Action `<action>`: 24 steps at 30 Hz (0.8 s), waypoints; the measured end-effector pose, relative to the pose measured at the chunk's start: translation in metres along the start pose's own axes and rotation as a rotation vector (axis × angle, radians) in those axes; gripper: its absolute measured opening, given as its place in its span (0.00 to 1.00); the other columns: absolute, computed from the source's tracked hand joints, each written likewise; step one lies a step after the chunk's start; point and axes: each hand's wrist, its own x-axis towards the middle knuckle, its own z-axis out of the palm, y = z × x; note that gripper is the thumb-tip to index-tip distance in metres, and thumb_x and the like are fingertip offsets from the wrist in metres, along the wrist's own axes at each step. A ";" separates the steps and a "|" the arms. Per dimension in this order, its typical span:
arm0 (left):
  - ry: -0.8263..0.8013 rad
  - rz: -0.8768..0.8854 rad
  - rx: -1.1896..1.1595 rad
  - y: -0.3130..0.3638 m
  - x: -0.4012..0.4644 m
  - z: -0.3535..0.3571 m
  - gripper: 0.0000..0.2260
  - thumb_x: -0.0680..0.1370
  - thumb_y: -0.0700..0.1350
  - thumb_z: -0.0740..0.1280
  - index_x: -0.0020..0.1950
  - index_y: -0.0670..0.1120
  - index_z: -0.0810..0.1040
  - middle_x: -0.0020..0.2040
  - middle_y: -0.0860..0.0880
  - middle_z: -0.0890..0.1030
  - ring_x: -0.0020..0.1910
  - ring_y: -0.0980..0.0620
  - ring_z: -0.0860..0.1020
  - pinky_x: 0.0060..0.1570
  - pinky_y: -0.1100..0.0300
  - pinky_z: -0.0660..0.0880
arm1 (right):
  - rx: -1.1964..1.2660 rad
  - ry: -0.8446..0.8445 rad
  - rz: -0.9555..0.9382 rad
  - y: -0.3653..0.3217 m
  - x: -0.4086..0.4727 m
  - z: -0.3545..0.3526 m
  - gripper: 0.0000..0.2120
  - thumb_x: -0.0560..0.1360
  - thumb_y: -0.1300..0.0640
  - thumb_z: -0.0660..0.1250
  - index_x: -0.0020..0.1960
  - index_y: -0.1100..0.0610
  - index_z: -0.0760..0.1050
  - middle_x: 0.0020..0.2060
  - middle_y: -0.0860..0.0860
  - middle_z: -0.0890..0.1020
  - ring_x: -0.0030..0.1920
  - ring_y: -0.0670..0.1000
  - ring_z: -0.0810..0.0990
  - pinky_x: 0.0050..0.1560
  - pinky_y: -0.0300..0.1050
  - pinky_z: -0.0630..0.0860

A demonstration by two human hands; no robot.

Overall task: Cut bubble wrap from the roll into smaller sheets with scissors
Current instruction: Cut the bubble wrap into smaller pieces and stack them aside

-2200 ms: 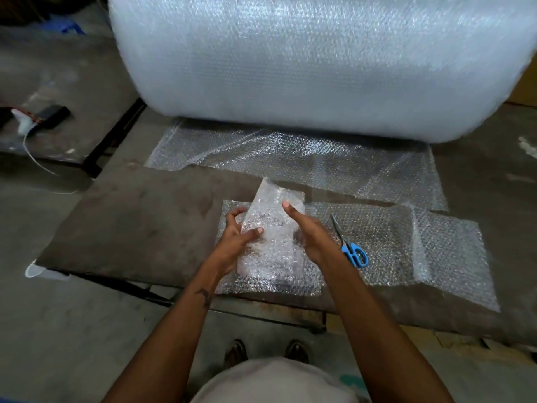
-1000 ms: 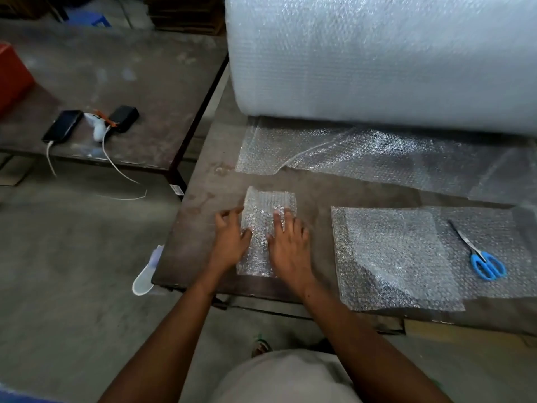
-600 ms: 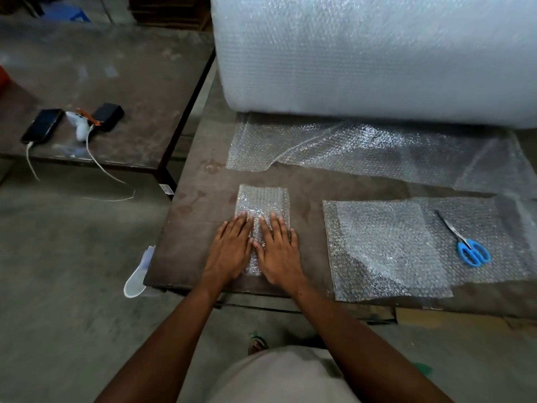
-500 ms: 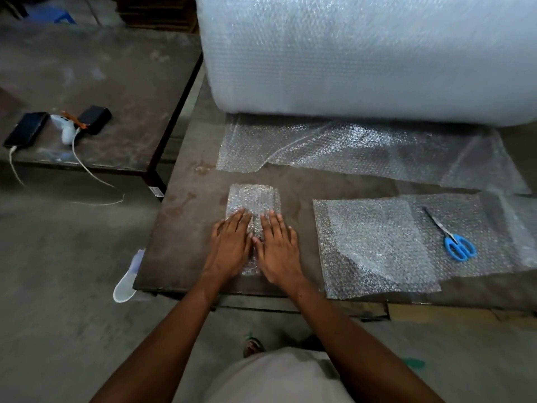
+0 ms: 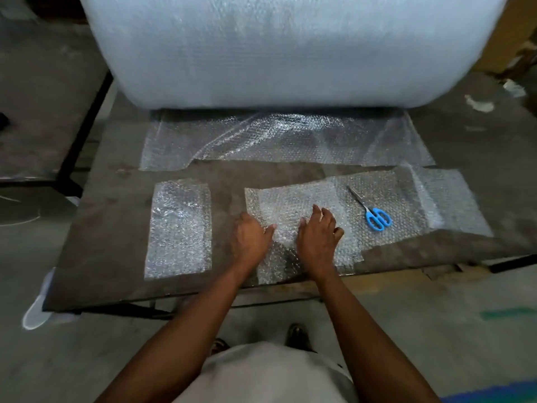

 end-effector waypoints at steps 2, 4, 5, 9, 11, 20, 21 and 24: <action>0.014 -0.012 0.069 -0.005 0.004 0.010 0.36 0.75 0.65 0.77 0.66 0.38 0.71 0.54 0.39 0.84 0.51 0.39 0.84 0.48 0.44 0.84 | -0.002 -0.018 0.057 0.023 0.011 -0.004 0.26 0.82 0.50 0.66 0.78 0.56 0.68 0.73 0.59 0.74 0.71 0.62 0.74 0.64 0.66 0.69; 0.018 -0.004 0.092 -0.014 0.012 0.017 0.33 0.72 0.67 0.78 0.60 0.42 0.75 0.50 0.44 0.84 0.47 0.42 0.84 0.46 0.47 0.84 | 0.006 -0.081 0.060 0.039 0.022 -0.010 0.27 0.81 0.50 0.67 0.78 0.56 0.68 0.71 0.59 0.75 0.69 0.63 0.74 0.64 0.66 0.69; 0.022 -0.010 0.084 -0.017 0.016 0.019 0.31 0.71 0.68 0.78 0.56 0.44 0.77 0.48 0.45 0.84 0.47 0.44 0.83 0.46 0.48 0.84 | 0.007 -0.125 0.033 0.046 0.028 -0.012 0.26 0.82 0.50 0.67 0.77 0.56 0.68 0.69 0.60 0.76 0.69 0.63 0.75 0.64 0.66 0.69; 0.002 0.020 -0.114 -0.020 0.025 0.015 0.13 0.77 0.54 0.78 0.50 0.45 0.85 0.45 0.46 0.85 0.49 0.44 0.82 0.51 0.52 0.77 | 0.043 -0.169 -0.012 0.069 0.056 -0.015 0.26 0.81 0.51 0.69 0.75 0.58 0.69 0.67 0.62 0.75 0.68 0.65 0.74 0.66 0.66 0.70; -0.027 -0.002 -0.361 -0.019 0.029 0.007 0.09 0.81 0.46 0.76 0.53 0.41 0.82 0.45 0.46 0.85 0.47 0.41 0.84 0.41 0.57 0.76 | 0.031 -0.140 0.048 0.080 0.069 -0.017 0.27 0.79 0.49 0.72 0.72 0.60 0.70 0.67 0.63 0.74 0.68 0.66 0.74 0.66 0.66 0.70; -0.346 0.009 -0.787 -0.022 0.021 -0.020 0.12 0.80 0.35 0.75 0.62 0.41 0.81 0.53 0.47 0.87 0.50 0.53 0.86 0.46 0.62 0.83 | 0.328 -0.425 0.036 0.110 0.110 -0.019 0.26 0.74 0.47 0.81 0.63 0.62 0.78 0.58 0.61 0.85 0.62 0.62 0.82 0.60 0.54 0.76; -0.383 0.002 -0.769 -0.026 0.023 -0.021 0.15 0.78 0.34 0.76 0.63 0.41 0.81 0.54 0.46 0.88 0.51 0.53 0.87 0.47 0.60 0.84 | 0.362 -0.422 0.026 0.112 0.111 -0.020 0.25 0.74 0.48 0.82 0.62 0.62 0.80 0.56 0.60 0.85 0.60 0.61 0.83 0.59 0.54 0.77; -0.419 0.013 -0.702 -0.033 0.028 -0.026 0.17 0.77 0.31 0.77 0.64 0.41 0.82 0.55 0.43 0.88 0.52 0.48 0.86 0.46 0.61 0.84 | 0.458 -0.418 0.052 0.119 0.113 -0.014 0.25 0.71 0.49 0.84 0.60 0.57 0.78 0.53 0.57 0.86 0.55 0.58 0.84 0.57 0.56 0.81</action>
